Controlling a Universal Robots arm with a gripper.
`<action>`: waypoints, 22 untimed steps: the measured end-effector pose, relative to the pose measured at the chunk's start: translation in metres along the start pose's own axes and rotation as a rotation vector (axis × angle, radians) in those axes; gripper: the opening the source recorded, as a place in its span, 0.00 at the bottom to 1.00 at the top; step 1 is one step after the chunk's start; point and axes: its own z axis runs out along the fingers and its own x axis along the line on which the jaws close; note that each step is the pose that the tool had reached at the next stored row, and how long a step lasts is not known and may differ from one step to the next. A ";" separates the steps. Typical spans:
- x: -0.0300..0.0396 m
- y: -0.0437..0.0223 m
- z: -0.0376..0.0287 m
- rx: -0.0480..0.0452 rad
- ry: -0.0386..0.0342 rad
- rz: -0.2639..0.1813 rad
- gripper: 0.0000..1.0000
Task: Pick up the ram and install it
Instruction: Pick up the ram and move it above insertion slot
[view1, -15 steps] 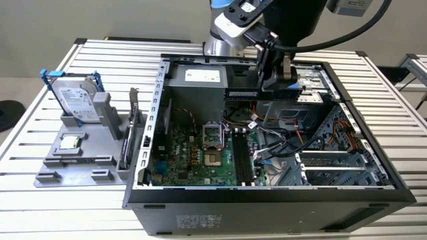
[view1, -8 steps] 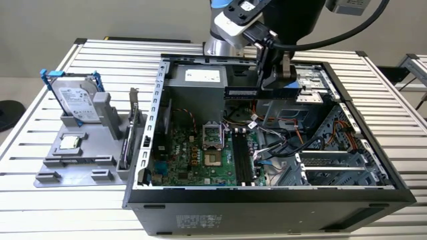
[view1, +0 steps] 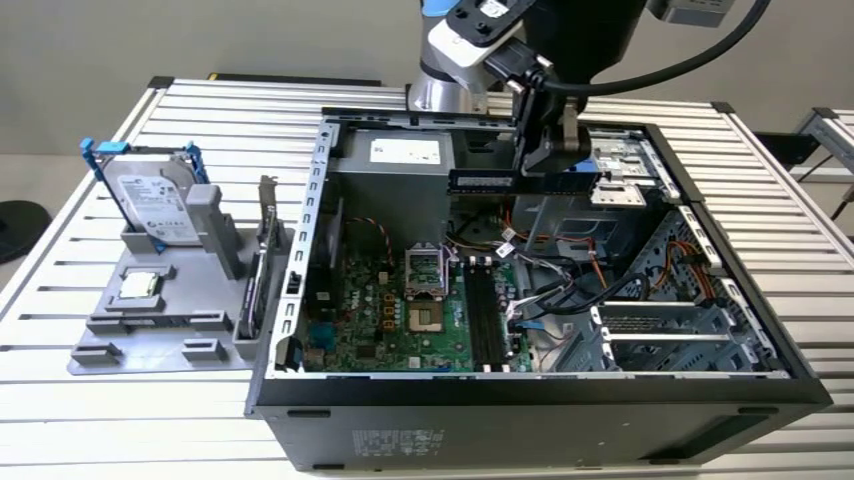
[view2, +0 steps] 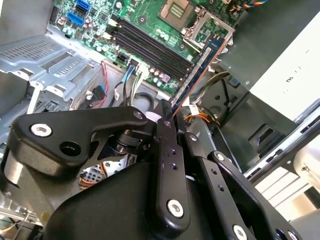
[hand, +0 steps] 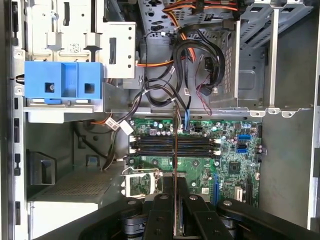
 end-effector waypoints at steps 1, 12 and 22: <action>0.0002 0.0000 0.0000 0.0000 -0.0001 0.000 0.00; 0.0005 0.0000 0.0000 0.0000 -0.0001 0.005 0.00; 0.0005 0.0000 0.0002 -0.0001 -0.0010 0.052 0.00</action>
